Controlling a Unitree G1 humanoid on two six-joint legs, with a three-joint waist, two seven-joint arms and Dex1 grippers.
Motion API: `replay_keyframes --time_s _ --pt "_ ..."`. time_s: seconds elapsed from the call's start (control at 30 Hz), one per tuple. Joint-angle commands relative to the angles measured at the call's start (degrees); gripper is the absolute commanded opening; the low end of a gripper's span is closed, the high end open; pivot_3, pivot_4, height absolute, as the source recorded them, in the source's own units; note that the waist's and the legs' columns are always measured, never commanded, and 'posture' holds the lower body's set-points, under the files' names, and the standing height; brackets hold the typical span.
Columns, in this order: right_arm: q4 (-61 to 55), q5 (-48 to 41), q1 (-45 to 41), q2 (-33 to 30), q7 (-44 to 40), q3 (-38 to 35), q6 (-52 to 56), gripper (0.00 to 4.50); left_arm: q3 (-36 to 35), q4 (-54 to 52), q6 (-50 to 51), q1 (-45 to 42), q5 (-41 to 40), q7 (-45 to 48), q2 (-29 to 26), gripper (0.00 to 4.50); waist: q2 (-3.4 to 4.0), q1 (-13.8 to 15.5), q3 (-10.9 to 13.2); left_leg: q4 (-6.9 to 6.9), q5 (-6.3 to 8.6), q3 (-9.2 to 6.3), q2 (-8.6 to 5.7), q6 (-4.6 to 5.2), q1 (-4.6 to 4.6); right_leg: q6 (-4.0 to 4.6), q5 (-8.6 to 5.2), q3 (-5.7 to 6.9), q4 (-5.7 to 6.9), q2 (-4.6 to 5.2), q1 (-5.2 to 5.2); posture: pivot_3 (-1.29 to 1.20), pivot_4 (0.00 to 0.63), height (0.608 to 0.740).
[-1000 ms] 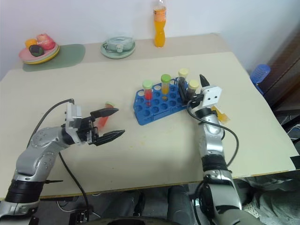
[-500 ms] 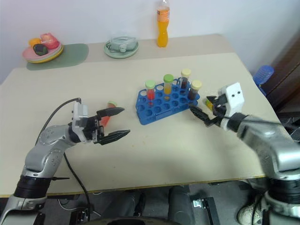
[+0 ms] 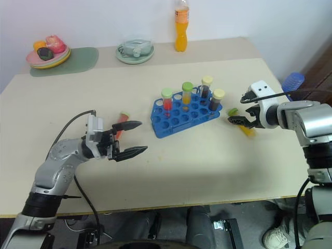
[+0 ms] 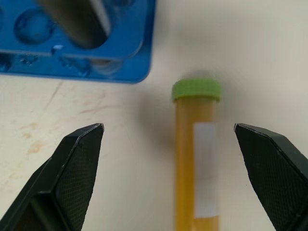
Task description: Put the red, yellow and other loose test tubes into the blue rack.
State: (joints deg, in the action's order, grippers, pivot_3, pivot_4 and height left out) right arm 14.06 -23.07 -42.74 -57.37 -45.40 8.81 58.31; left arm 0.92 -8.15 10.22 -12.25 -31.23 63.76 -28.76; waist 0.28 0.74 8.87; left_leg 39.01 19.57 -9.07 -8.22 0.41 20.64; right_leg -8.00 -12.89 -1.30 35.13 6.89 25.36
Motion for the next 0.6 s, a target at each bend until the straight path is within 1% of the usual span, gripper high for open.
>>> replay_keyframes --time_s 0.03,0.13,0.23,0.6 --pt "5.72 3.57 -4.90 1.12 -3.14 1.57 -1.97 4.46 -0.83 -2.68 -0.83 0.70 -0.10 -0.25 -0.45 4.50 0.00 0.08 0.00 0.01 0.00 0.00 0.00 0.00 0.01 0.00 0.00 0.00 0.00 0.00 0.00 0.00 0.150 0.740" --pt "12.44 7.13 -9.41 2.63 -6.17 4.61 -3.57 4.46 -1.10 -3.62 -0.58 1.37 -0.21 -0.66 -0.73 4.50 0.00 0.01 0.00 0.03 0.00 0.02 -0.01 0.00 0.02 0.00 0.00 0.00 0.00 0.00 0.00 0.00 0.150 0.740" --pt "17.53 10.28 -11.76 3.89 -8.82 6.92 -5.55 4.46 -1.15 -4.34 -0.36 1.74 -0.24 -1.02 -0.86 4.50 0.00 0.01 0.00 0.01 0.00 0.00 -0.01 0.00 0.03 0.00 0.00 0.01 0.00 0.00 0.02 0.00 0.150 0.740" --pt "31.39 20.40 -16.07 7.57 -15.57 10.64 -14.15 4.46 -1.66 -6.65 0.16 3.65 -0.68 -1.96 -2.00 4.50 0.01 -0.06 0.00 0.01 0.00 0.01 -0.01 -0.01 0.06 0.00 0.00 0.00 0.01 0.00 0.07 0.00 0.150 0.740"
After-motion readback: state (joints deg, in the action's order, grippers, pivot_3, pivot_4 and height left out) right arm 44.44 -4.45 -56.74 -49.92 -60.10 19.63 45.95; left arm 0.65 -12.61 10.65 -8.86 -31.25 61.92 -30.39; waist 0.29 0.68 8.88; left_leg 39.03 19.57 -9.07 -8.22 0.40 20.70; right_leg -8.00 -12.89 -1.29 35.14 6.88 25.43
